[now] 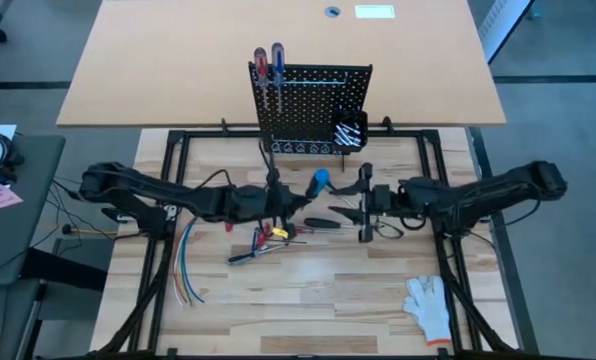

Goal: Hang tools onto peg board
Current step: Hang the blue screwdriver on the pegboard

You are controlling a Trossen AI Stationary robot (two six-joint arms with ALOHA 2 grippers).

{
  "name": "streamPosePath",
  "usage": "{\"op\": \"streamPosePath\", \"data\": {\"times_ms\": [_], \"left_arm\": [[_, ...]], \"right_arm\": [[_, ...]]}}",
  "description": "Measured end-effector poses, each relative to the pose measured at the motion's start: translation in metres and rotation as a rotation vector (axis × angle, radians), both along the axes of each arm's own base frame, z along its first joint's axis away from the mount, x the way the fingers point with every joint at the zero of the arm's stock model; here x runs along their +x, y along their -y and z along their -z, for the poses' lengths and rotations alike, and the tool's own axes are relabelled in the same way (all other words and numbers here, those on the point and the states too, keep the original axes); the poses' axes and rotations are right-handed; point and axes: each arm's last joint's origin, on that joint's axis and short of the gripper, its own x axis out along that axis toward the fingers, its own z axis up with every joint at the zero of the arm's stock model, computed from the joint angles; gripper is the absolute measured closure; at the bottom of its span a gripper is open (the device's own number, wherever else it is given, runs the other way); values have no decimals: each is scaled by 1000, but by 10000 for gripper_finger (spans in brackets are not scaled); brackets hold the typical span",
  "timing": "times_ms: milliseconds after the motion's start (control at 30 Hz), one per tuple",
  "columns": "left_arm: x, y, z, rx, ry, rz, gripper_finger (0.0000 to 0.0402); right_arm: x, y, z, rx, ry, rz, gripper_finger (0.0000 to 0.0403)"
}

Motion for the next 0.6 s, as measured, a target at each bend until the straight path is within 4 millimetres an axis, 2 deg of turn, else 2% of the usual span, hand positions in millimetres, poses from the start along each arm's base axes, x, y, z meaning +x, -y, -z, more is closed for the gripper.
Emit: {"op": "streamPosePath", "data": {"times_ms": [167,367,467,600], "left_arm": [[3,8,4,11,-11,23,399],[2,10,4,13,-10,25,399],[2,10,4,12,-8,26,398],[2,10,4,13,-9,25,397]], "right_arm": [[6,8,-11,-62,-112,-14,217],[7,17,-22,-58,-102,18,151],[14,20,-16,-24,-122,28,137],[26,20,-7,-28,-127,-5,140]]}}
